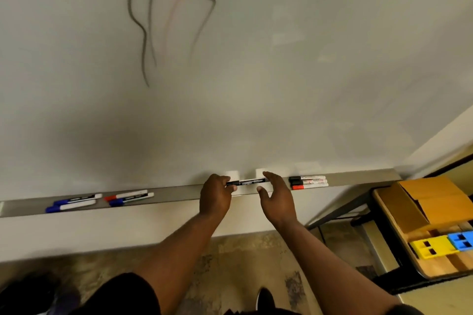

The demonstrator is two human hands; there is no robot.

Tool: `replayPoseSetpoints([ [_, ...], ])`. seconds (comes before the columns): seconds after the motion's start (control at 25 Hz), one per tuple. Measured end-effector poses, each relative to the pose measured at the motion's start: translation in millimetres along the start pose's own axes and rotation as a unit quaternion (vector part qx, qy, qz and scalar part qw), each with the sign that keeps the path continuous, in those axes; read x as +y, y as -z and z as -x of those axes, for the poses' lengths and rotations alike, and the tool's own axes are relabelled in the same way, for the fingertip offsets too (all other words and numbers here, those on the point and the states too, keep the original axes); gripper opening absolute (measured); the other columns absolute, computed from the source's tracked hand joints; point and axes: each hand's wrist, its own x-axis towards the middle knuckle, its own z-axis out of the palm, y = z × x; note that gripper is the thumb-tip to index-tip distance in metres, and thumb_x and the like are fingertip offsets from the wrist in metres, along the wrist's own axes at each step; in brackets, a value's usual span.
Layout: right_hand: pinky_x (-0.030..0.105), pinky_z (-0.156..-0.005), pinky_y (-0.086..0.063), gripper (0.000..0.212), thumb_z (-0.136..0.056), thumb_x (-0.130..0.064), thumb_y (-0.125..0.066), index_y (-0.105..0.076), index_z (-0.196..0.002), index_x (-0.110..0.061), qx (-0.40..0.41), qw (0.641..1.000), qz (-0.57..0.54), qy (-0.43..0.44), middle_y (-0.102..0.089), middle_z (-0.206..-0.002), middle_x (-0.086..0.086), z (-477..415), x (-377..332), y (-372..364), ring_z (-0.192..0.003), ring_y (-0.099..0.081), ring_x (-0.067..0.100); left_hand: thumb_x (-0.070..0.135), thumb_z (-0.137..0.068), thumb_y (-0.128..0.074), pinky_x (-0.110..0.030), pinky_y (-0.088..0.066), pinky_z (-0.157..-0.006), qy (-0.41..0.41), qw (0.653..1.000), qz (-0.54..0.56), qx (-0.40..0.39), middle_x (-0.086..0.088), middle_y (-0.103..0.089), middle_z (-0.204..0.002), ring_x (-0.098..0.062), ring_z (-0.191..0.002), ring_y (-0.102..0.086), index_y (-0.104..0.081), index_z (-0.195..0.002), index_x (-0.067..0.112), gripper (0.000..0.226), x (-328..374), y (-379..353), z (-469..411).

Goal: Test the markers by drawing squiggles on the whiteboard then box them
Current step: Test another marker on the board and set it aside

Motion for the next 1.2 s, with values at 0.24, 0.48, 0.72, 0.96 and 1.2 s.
replayPoseSetpoints([
  [0.24, 0.029, -0.114, -0.028, 0.056, -0.102, -0.055, -0.037, -0.040, -0.151, -0.028, -0.093, 0.981, -0.131, -0.107, -0.041, -0.154, -0.009, -29.2, 48.4, 30.0, -0.142, -0.036, 0.011, 0.059, -0.100, -0.031, -0.031, -0.046, -0.076, 0.106, 0.994, 0.023, 0.011, -0.006, -0.072, -0.092, -0.025, -0.089, -0.064, -0.073, -0.096, 0.018, 0.059, 32.8, -58.4, 8.4],
  [0.48, 0.048, -0.118, -0.033, 0.063, -0.103, -0.055, -0.036, -0.029, -0.156, -0.022, -0.094, 0.931, -0.267, -0.232, -0.036, -0.158, 0.004, -54.3, 83.4, 37.4, -0.144, -0.036, 0.023, 0.073, -0.092, -0.017, -0.035, -0.043, -0.094, 0.234, 0.957, 0.167, -0.047, -0.009, -0.068, -0.118, -0.029, -0.111, -0.060, -0.067, -0.117, 0.013, 0.082, 41.7, -89.7, -13.2],
  [0.72, 0.047, -0.108, -0.045, 0.061, -0.105, -0.050, -0.034, -0.027, -0.157, -0.019, -0.131, 0.915, -0.278, -0.262, -0.033, -0.159, 0.006, -65.4, 101.9, 39.7, -0.144, -0.035, 0.025, 0.072, -0.093, -0.014, -0.034, -0.035, -0.094, 0.282, 0.941, 0.156, -0.099, -0.011, -0.063, -0.129, -0.030, -0.118, -0.055, -0.063, -0.128, 0.017, 0.081, 44.2, -103.6, -23.9],
  [0.96, 0.052, -0.106, -0.046, 0.063, -0.102, -0.054, -0.036, -0.029, -0.155, -0.021, -0.145, 0.920, -0.254, -0.260, -0.035, -0.158, 0.008, -75.6, 106.0, 40.5, -0.142, -0.038, 0.029, 0.063, -0.099, -0.013, -0.031, -0.038, -0.085, 0.252, 0.959, 0.018, -0.127, -0.015, -0.065, -0.119, -0.025, -0.096, -0.056, -0.065, -0.119, 0.006, 0.080, 53.9, -103.3, -29.6],
  [1.2, 0.055, -0.113, -0.038, 0.108, -0.071, -0.096, -0.031, -0.027, -0.155, -0.029, -0.165, 0.949, -0.158, -0.219, -0.033, -0.160, 0.003, -75.6, 110.3, 39.0, -0.144, -0.036, 0.029, 0.064, -0.099, -0.012, -0.038, -0.045, -0.096, 0.237, 0.960, -0.065, -0.138, -0.018, -0.066, -0.114, -0.031, -0.105, -0.060, -0.066, -0.110, 0.004, 0.081, 57.9, -107.6, -28.0],
])
